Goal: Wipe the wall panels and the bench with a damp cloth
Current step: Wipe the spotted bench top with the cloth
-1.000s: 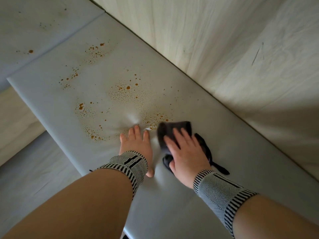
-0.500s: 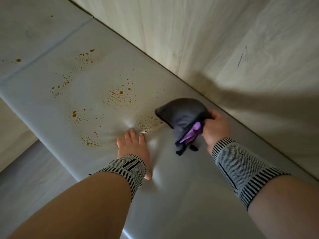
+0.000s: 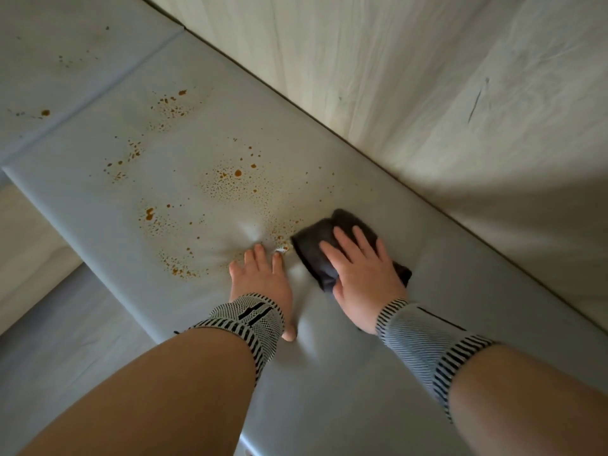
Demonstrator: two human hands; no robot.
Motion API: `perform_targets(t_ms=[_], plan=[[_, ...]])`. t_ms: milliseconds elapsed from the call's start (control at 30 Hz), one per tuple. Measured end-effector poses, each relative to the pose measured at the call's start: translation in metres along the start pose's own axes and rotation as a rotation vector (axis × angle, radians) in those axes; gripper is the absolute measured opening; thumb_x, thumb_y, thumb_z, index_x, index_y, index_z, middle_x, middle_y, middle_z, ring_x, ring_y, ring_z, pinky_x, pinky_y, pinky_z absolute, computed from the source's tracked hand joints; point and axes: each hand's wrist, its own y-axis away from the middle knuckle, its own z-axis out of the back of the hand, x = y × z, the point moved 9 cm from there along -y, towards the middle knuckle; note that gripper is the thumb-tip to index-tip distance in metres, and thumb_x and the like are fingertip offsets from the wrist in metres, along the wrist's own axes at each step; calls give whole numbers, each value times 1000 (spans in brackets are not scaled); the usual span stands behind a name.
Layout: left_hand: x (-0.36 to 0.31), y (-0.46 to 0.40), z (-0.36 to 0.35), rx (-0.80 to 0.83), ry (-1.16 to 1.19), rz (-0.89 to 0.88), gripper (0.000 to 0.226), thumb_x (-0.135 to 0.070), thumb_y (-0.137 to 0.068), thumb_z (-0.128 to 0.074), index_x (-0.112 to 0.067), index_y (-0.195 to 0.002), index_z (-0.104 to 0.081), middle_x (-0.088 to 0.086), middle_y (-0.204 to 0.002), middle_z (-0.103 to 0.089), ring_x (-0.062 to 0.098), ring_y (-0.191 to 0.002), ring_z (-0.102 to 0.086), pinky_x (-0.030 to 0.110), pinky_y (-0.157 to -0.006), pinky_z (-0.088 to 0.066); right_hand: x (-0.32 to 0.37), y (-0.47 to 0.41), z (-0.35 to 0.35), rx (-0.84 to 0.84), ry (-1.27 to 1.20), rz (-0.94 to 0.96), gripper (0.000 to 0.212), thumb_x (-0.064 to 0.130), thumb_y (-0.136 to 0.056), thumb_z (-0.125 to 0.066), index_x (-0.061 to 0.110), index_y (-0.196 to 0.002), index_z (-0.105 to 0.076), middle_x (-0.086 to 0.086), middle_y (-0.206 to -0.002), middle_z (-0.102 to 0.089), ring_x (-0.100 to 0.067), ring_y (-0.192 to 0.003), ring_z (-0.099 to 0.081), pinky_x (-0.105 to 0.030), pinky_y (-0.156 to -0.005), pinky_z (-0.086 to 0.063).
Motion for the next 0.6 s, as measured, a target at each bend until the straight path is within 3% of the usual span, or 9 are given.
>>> perform_targets(t_ms=[67,167,200,267,367,433,500,600], plan=[[1,0,0,-9,-3,-1,142,-60,-67,-80,-6,-153,19,24,-160,17,39,-150,8,56,-120,-9,-28,5,5,-14,106,4,66,42,-96,-44,34,-153,-12,4,-164,1,-23,-150,2,-48,-118,-1],[2,0,-2,-14,6,-8,143,-61,-66,-80,-7,-153,19,24,-160,17,39,-150,9,57,-120,-10,-105,12,21,-56,-22,-546,67,43,-95,-43,27,-154,-13,-6,-163,-6,-30,-148,-5,-48,-119,-8],[1,-1,-3,-16,8,-9,143,-61,-66,-81,-7,-153,19,23,-160,17,38,-150,9,57,-120,-10,-105,13,22,-74,-99,-632,68,39,-96,-44,24,-154,-13,-9,-162,-7,-32,-148,-8,-48,-119,-12],[1,0,-3,-9,13,-10,143,-60,-66,-81,-7,-153,20,24,-160,18,39,-150,9,56,-120,-10,-65,1,17,-74,-86,-468,69,30,-96,-46,20,-154,-11,-11,-162,-5,-34,-147,-9,-47,-118,-16],[1,0,-1,-8,17,-4,141,-60,-68,-80,-7,-153,20,24,-160,20,38,-150,10,56,-120,-10,21,5,-2,18,-7,78,69,22,-97,-45,23,-155,-8,-4,-163,6,-31,-149,3,-44,-119,-4],[1,1,-1,-4,16,-8,141,-61,-68,-79,-8,-153,19,23,-160,20,38,-150,10,57,-120,-11,23,10,-6,41,44,228,68,25,-96,-49,29,-154,-14,1,-163,6,-26,-150,6,-43,-119,-1],[1,1,-3,-8,20,-19,141,-61,-68,-79,-7,-153,20,23,-160,20,38,-150,10,58,-119,-11,-22,0,1,-32,31,12,68,32,-90,-53,34,-151,-23,1,-163,1,-26,-149,2,-47,-119,-10],[2,-1,-5,-6,27,-27,142,-62,-68,-79,-7,-152,22,23,-160,22,38,-150,11,59,-119,-11,-94,7,16,-92,-185,-557,65,36,-92,-51,30,-150,-23,-7,-162,-5,-31,-148,-3,-50,-118,-15]])
